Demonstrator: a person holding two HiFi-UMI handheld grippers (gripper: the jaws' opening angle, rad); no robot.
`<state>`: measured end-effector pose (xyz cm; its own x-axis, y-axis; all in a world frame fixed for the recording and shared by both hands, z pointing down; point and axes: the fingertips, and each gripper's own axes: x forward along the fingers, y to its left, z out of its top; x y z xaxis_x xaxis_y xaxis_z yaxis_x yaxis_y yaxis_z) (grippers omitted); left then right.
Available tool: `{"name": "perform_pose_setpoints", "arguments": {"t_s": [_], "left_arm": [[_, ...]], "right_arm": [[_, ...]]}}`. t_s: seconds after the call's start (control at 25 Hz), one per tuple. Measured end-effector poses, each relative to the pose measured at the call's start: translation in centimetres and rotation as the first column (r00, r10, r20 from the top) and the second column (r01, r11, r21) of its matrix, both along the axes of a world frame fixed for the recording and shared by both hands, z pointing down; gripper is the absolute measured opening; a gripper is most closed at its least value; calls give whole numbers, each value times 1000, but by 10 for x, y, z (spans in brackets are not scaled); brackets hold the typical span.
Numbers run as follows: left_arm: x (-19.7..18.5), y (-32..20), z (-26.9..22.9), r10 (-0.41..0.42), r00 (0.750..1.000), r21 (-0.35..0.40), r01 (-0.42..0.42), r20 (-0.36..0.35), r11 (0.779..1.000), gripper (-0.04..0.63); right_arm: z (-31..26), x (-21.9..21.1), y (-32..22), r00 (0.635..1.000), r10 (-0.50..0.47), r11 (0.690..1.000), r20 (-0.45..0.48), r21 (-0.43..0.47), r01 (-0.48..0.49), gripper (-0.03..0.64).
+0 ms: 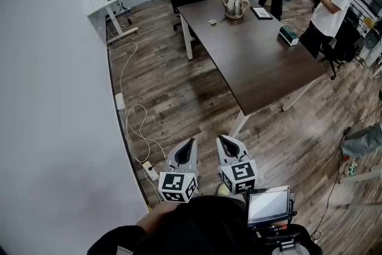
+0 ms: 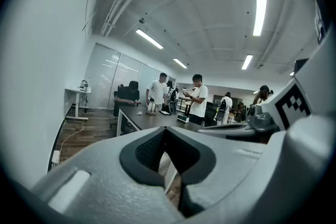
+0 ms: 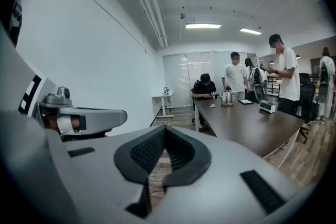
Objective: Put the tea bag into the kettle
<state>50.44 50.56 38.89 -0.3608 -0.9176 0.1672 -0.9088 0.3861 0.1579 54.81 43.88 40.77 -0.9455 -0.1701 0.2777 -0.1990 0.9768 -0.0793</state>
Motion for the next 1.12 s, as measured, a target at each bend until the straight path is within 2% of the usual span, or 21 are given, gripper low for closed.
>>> {"name": "perform_pose_setpoints", "arguments": {"t_s": [0.52,0.84,1.12], "left_arm": [[-23,19,-8,-9,1000,10,9,28,1000,3],[-41,55,-6,-6,1000,18,6,24,1000,3],[-68,93,8,-34,997,-15,35,75,999,3]], "right_arm": [[-15,-20,11,999,18,1000,31,8,-18,5],[-13,-25,29,998,49,998,41,-30,-48,5],[1,-36,59,999,49,999,9,-2,-49,5]]}}
